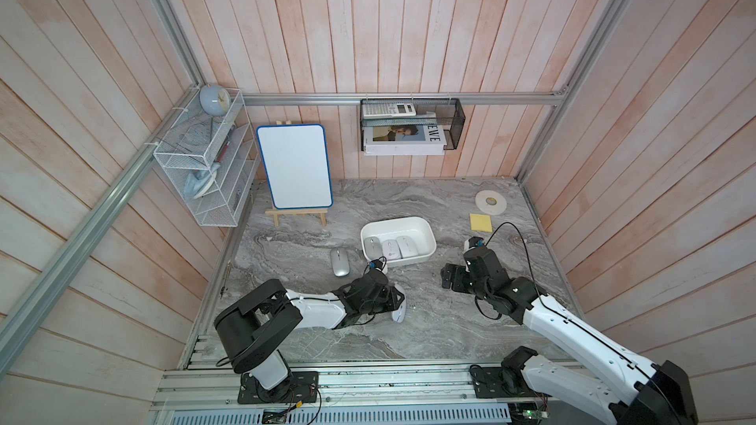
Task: Take out the mouse from the storage box
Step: Place the mouse at the center of the board.
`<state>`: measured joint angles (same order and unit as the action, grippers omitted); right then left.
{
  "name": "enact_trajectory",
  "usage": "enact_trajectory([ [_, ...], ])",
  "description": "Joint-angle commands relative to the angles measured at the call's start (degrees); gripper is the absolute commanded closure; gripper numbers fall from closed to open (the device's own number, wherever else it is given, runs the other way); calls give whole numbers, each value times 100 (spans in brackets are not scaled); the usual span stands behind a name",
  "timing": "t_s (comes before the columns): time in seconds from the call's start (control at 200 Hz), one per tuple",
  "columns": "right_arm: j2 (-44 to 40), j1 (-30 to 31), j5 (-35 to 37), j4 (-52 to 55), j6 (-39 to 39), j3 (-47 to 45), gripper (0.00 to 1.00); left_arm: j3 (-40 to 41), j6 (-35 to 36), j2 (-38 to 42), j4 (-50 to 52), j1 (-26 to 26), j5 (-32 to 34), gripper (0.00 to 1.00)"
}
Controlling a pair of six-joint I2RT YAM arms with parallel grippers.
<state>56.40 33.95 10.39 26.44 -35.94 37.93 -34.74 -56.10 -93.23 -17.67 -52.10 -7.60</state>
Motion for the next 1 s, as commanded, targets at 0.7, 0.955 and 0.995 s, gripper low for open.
enact_trajectory([
  [0.7,73,-14,-1,-59,26,223,8,-112,290,562,1063,-23,1135,32],
  [0.955,99,-20,57,25,147,362,8,-582,928,1109,2281,-51,1963,25],
  [0.995,108,-18,96,90,194,417,8,-657,1034,1230,2416,-72,2034,25],
])
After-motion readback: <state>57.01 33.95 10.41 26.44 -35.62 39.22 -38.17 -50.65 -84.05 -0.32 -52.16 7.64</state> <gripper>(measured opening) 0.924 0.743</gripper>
